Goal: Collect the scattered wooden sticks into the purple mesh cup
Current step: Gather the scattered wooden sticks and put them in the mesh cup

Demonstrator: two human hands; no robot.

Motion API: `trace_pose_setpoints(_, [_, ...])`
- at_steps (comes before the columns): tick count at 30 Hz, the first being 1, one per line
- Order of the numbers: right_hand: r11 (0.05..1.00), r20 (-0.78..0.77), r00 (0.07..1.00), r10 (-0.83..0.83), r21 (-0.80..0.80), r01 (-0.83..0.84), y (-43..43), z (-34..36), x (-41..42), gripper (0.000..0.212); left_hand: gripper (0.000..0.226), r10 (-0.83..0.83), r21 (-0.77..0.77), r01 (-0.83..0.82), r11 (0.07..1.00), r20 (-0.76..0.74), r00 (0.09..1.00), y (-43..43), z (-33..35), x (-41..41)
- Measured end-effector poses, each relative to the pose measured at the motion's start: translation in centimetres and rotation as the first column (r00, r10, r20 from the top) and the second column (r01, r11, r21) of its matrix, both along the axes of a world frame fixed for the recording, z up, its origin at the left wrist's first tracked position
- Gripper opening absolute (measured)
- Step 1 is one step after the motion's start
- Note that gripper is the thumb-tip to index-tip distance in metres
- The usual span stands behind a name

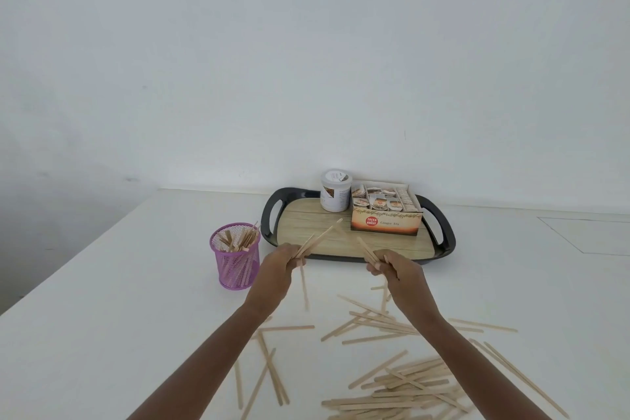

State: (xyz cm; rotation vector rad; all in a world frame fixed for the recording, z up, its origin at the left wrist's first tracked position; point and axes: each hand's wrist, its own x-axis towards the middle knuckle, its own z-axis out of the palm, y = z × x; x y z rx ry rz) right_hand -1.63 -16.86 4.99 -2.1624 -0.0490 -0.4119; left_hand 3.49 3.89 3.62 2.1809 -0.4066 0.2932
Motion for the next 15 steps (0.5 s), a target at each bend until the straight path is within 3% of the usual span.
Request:
trace_pose_setpoints(9, [0.966,-0.038,0.998,0.046,0.256,-0.035,4.6,1.1,1.9,0.023,0.022,0.013,-0.239,-0.041,0.97,-0.119,0.993,1.7,1.0,0.6])
trace_pose_setpoints(15, [0.939,-0.021,0.994,0.104,0.331,-0.091,7.7,1.5,2.9,0.024,0.021,-0.026,-0.437,-0.06,0.898,-0.188,0.982,2.5,1.8,0.8])
